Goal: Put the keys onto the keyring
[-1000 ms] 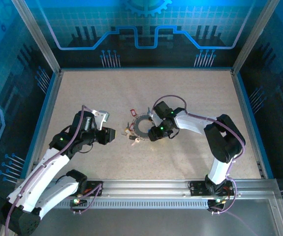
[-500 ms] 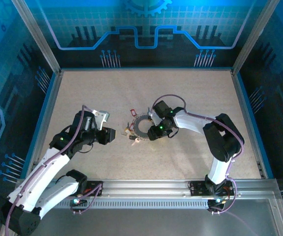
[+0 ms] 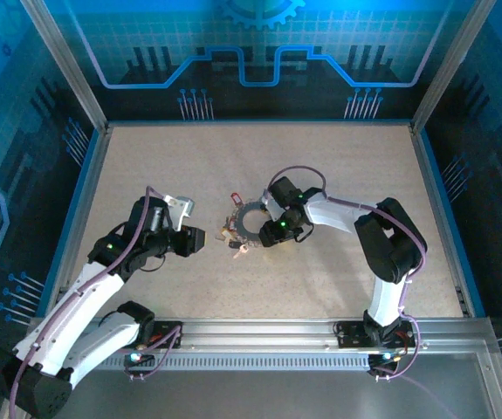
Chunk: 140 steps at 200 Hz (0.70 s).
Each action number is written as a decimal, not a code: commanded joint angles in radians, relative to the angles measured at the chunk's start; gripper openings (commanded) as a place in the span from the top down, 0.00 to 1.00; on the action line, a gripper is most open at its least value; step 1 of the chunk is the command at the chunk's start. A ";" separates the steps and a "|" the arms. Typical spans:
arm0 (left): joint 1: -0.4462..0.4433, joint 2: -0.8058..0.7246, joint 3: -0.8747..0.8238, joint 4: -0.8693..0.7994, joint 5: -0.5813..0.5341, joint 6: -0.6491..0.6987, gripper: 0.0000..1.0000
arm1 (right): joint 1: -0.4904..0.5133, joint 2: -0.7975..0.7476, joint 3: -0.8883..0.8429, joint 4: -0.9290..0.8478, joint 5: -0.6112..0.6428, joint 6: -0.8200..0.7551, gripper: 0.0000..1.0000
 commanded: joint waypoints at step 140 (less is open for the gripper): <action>0.007 0.002 -0.017 0.010 0.025 0.002 0.60 | -0.039 -0.021 -0.024 0.100 -0.032 0.053 0.42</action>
